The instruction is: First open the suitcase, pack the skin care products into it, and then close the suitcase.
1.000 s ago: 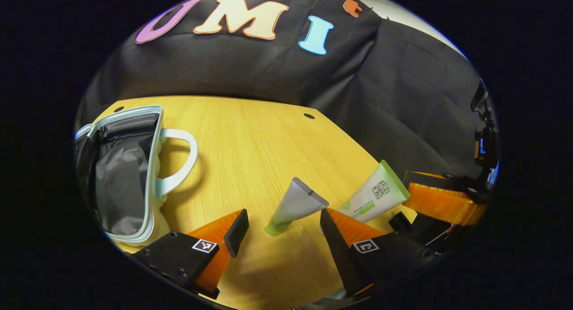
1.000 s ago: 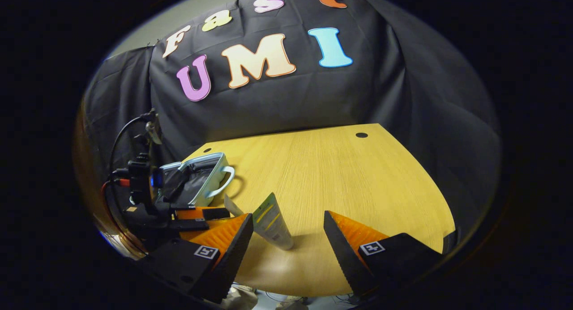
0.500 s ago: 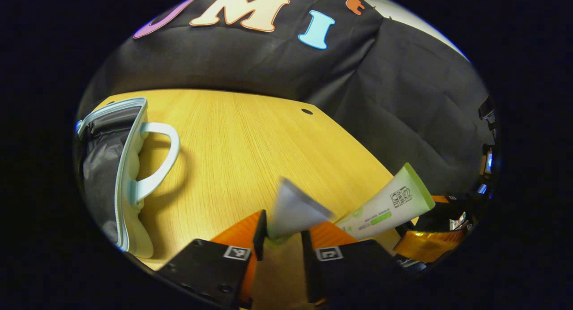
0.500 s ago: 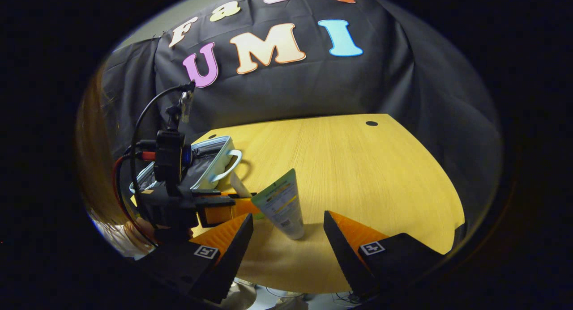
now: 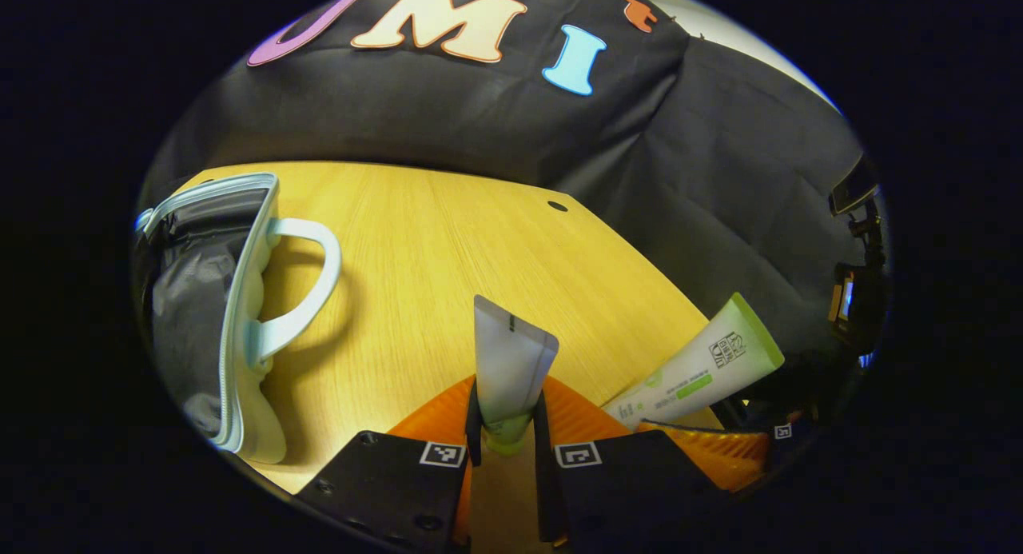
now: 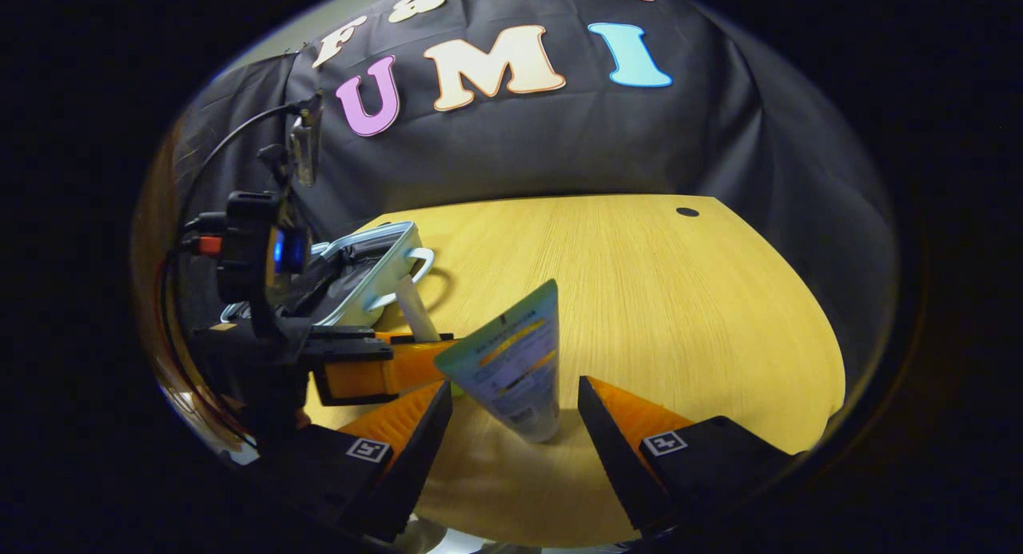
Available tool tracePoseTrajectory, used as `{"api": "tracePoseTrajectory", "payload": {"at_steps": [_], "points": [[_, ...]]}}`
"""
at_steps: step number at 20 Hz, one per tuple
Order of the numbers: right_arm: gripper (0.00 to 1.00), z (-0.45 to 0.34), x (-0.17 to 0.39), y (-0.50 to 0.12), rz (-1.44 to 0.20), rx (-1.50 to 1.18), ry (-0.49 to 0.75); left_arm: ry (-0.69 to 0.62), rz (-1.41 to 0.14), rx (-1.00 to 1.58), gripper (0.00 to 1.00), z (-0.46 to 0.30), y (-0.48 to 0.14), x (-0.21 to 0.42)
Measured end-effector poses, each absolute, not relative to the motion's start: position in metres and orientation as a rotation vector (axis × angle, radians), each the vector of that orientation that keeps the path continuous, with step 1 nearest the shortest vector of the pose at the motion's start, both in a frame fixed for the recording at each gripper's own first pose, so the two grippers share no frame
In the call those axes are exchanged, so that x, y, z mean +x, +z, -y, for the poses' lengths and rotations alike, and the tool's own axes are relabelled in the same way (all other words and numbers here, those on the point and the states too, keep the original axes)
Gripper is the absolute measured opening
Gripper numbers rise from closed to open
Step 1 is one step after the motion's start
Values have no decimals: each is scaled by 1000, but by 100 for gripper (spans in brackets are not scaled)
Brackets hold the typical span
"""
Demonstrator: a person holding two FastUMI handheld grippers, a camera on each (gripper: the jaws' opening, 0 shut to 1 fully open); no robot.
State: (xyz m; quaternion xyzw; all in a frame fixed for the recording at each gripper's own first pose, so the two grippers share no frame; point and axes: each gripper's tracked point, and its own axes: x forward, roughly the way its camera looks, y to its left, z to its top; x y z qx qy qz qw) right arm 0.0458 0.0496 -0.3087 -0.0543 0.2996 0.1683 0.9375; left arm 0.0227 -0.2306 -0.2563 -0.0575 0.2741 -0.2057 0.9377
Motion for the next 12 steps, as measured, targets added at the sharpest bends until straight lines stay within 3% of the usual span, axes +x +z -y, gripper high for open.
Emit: {"api": "tracePoseTrajectory", "payload": {"at_steps": [4, 5, 9, 10, 11, 12], "points": [[89, -55, 66, -317, -600, -123, 330, -366, -566, -158, 27, 209, -253, 20], [83, -57, 68, -320, -606, -128, 328, -360, -572, -178, 27, 205, -252, 18], [33, -49, 75, -321, -603, -193, 288, -340, -574, -264, 27, 193, -231, 22], [34, -49, 76, -321, -608, -199, 282, -335, -569, -286, 26, 189, -221, 24], [28, -49, 77, -321, -616, -211, 275, -334, -565, -310, 26, 185, -208, 25], [31, -50, 76, -321, -625, -225, 268, -333, -555, -336, 27, 178, -191, 28]]}}
